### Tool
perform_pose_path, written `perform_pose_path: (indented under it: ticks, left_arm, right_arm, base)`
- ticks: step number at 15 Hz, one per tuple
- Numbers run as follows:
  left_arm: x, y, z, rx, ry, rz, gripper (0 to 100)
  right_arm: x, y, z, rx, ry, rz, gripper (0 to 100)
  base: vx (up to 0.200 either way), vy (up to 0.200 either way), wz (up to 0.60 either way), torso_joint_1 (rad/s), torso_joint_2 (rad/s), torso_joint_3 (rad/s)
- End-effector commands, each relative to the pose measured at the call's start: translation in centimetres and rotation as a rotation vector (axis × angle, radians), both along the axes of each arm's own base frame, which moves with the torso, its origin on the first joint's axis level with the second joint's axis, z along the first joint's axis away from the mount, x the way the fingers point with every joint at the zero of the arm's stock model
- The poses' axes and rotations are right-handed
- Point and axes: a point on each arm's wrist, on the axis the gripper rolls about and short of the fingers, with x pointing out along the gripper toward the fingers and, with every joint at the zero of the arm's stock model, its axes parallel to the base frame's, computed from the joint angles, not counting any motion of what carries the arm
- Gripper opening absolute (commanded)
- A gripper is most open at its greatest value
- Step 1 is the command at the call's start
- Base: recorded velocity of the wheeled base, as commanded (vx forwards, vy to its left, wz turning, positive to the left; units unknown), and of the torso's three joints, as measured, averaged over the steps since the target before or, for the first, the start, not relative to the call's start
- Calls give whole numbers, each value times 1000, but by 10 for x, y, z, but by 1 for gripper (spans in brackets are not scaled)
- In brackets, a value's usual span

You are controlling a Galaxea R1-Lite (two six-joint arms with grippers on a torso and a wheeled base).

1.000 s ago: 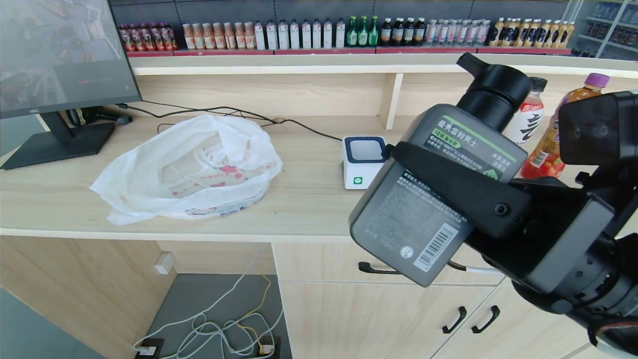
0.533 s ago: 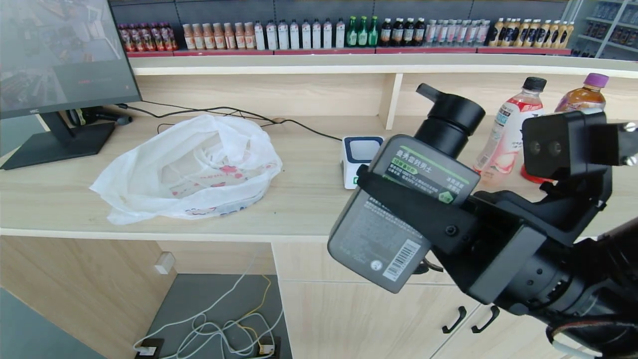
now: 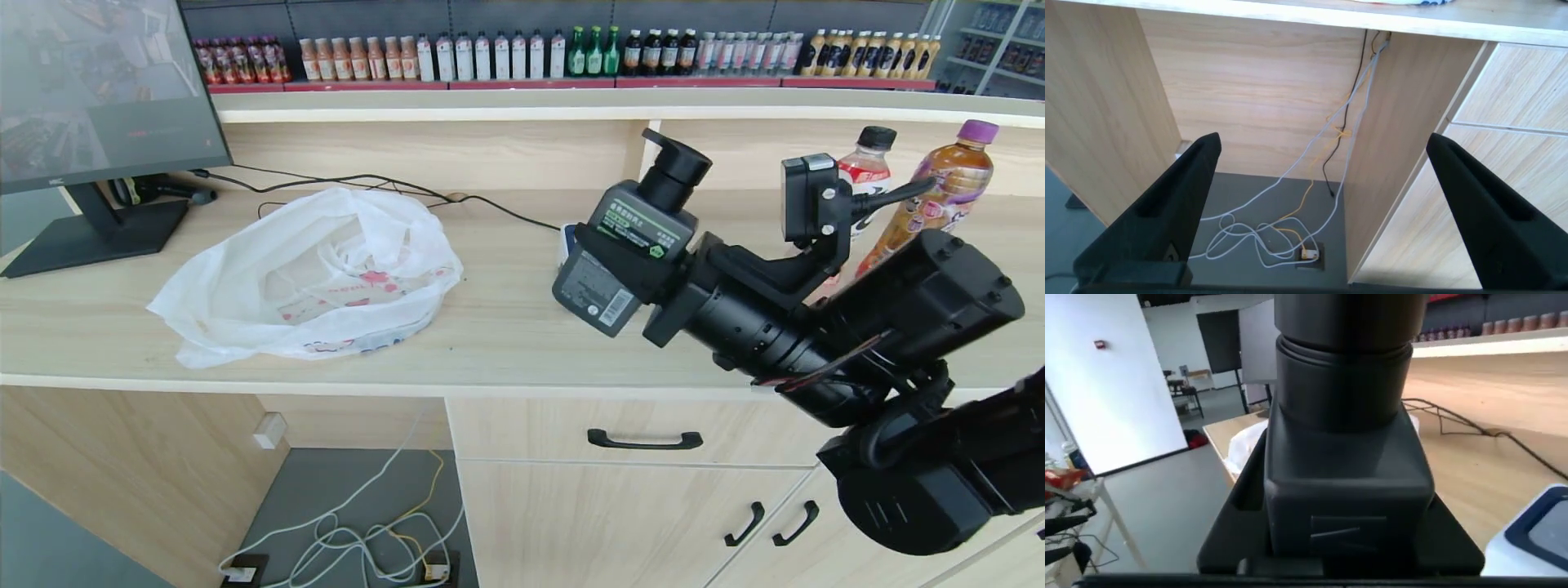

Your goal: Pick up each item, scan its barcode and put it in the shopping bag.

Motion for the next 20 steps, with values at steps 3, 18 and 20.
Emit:
perform_pose_path:
  ticks: [3, 18, 20]
  left_arm:
    - [0, 0, 0, 3, 0, 0, 100]
    - [0, 0, 0, -2, 0, 0, 100]
    - [0, 0, 0, -2, 0, 0, 100]
  right_arm:
    - [50, -18, 0, -3, -91, -175, 0]
    - [92, 4, 43, -171, -590, -342, 0]
    - [92, 6, 55, -178, -679, -436, 0]
  base:
    - [0, 0, 0, 0, 0, 0]
    - [0, 0, 0, 0, 0, 0]
    - [0, 0, 0, 0, 0, 0]
